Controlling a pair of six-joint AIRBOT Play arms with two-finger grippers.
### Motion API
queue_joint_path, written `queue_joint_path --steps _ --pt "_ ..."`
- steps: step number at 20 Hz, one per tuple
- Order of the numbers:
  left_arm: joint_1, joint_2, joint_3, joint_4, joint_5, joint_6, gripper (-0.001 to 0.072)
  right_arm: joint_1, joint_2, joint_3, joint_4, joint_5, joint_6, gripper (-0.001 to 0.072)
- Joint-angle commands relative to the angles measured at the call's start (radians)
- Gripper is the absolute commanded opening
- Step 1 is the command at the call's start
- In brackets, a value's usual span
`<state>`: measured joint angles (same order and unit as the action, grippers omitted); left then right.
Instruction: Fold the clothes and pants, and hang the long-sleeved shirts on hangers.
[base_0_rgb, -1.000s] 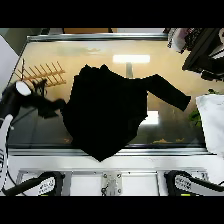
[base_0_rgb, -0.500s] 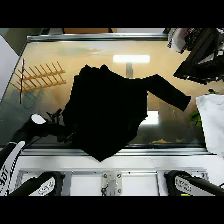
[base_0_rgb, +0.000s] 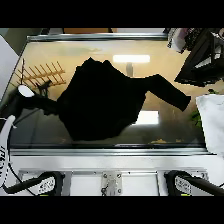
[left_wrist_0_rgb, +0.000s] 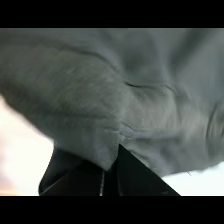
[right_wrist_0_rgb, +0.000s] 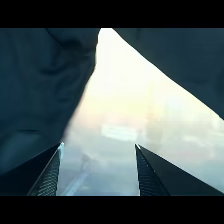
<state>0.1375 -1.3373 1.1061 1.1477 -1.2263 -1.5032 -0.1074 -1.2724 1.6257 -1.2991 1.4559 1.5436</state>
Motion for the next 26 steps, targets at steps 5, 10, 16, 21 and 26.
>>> queue_joint_path --steps 5,10,16,21,26 --pt "0.099 -0.039 0.234 0.196 -0.019 -0.031 0.0404 0.096 0.029 -0.089 -0.008 -0.007 -0.003 0.0487" --pt "0.080 0.056 0.242 0.197 -0.003 -0.068 0.0609 0.319 0.067 -0.290 -0.074 -0.124 -0.011 0.0487" --pt "-0.095 0.283 0.054 0.197 0.111 -0.160 0.0609 0.763 -0.070 -0.347 -0.433 -0.227 0.068 0.0487" --pt "-0.128 0.448 -0.152 0.193 0.166 -0.226 0.0610 0.930 -0.283 -0.347 -0.558 -0.306 0.190 0.0492" --pt "-0.127 0.518 -0.211 0.185 0.137 -0.228 0.0610 0.940 -0.390 -0.347 -0.557 -0.386 0.212 0.0491"
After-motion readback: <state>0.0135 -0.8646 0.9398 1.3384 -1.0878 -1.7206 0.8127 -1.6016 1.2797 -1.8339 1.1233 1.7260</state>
